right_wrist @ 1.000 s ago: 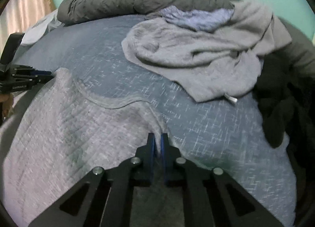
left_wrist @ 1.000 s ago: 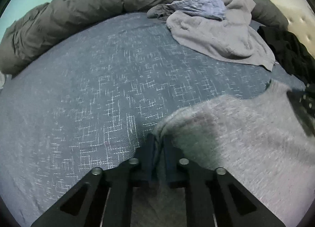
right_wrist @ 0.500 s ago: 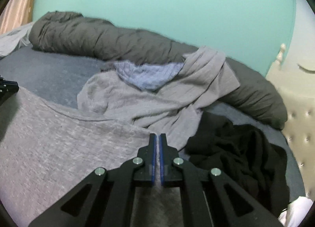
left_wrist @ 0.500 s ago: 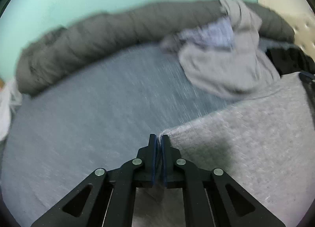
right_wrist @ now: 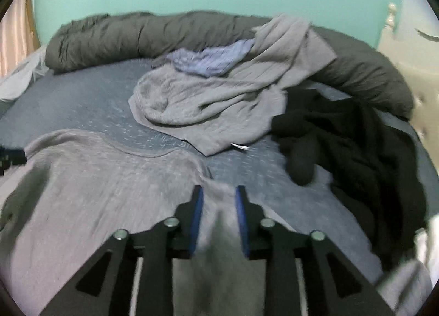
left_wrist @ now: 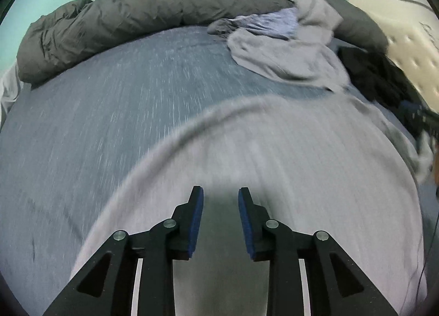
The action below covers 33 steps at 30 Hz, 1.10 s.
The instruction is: Fold clothes
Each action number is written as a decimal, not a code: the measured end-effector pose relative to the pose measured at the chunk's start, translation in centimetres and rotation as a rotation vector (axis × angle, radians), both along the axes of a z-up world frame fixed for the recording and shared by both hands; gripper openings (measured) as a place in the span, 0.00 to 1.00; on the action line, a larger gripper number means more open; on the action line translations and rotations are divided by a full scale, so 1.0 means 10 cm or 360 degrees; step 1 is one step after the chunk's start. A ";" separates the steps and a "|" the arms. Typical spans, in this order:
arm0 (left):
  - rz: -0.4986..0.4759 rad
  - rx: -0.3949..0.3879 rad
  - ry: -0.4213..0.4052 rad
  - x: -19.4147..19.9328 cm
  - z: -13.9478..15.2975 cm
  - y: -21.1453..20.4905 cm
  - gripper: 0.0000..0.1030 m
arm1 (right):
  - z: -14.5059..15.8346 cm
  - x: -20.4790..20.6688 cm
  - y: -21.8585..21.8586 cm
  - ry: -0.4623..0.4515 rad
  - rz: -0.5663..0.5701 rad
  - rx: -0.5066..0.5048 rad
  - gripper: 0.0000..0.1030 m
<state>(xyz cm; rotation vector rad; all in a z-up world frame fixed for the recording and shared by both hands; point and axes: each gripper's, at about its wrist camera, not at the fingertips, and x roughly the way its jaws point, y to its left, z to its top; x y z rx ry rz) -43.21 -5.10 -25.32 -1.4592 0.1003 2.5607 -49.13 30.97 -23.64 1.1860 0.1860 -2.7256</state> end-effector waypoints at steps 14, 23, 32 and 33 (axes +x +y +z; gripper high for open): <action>-0.0039 0.0136 -0.0261 2.28 0.02 -0.27 0.57 | 0.23 2.30 0.60 -0.0393 0.0154 -0.0450 0.51; 0.0001 0.0099 -0.0391 3.26 -0.34 -0.29 0.57 | -0.11 3.55 0.67 -0.0673 0.0157 -0.0404 0.56; 0.0014 0.0061 -0.0445 3.75 -0.56 -0.24 0.57 | -0.22 4.13 0.55 -0.0697 0.0140 -0.0396 0.56; 0.0015 0.0066 -0.0446 3.77 -0.58 -0.25 0.57 | -0.24 4.16 0.54 -0.0708 0.0136 -0.0392 0.56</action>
